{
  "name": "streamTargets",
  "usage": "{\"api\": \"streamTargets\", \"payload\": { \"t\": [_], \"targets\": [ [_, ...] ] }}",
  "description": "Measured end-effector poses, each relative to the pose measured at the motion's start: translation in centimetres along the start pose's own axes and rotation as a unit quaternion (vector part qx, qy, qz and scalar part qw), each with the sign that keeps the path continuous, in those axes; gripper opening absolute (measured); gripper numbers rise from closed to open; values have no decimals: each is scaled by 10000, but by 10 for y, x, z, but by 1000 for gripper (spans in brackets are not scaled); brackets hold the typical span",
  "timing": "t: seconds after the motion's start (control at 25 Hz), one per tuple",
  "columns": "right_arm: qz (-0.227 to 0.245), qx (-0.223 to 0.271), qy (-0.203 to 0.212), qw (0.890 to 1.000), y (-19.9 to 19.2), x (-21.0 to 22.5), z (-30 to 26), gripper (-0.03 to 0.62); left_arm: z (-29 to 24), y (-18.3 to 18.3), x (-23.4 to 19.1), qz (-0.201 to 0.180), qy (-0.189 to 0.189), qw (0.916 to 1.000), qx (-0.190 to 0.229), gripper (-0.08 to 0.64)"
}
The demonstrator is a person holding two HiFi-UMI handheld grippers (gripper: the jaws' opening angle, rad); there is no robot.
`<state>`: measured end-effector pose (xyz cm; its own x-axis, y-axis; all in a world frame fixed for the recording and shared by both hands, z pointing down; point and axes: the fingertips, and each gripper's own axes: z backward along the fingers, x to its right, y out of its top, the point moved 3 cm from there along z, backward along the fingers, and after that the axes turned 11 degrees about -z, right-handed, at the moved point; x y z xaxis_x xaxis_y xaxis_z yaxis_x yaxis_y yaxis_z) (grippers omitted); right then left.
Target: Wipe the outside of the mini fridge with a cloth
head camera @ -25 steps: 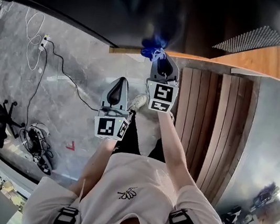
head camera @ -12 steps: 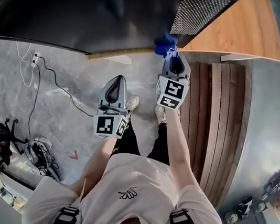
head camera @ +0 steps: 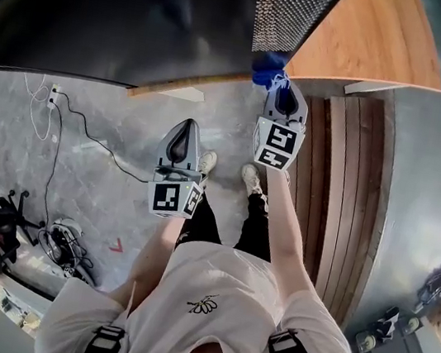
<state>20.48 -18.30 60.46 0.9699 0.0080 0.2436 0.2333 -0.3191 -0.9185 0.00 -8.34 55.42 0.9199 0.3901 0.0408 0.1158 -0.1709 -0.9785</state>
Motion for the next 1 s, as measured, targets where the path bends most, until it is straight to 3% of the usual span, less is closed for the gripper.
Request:
{"api": "streamTargets", "payload": {
  "t": [0.16,0.32,0.56,0.76,1.0],
  "targets": [
    [-33,-3,-111,9999,-2,10,-1,61,2,-4,2,19,15,10000,-16,5],
    [-443,108,-441,9980,6,32,1,61,7,3,-8,127,229,9997,-11,5],
    [-837,807,-621,9913,74,45,46,61,22,78,-39,-191,565,9969,517,5],
    [-883,1416,-239,9857,148,5,124,61,43,156,-49,-347,656,9899,1212,5],
    [-473,1441,489,9872,188,-70,181,61,55,207,-54,-596,525,9826,1680,5]
  ]
}}
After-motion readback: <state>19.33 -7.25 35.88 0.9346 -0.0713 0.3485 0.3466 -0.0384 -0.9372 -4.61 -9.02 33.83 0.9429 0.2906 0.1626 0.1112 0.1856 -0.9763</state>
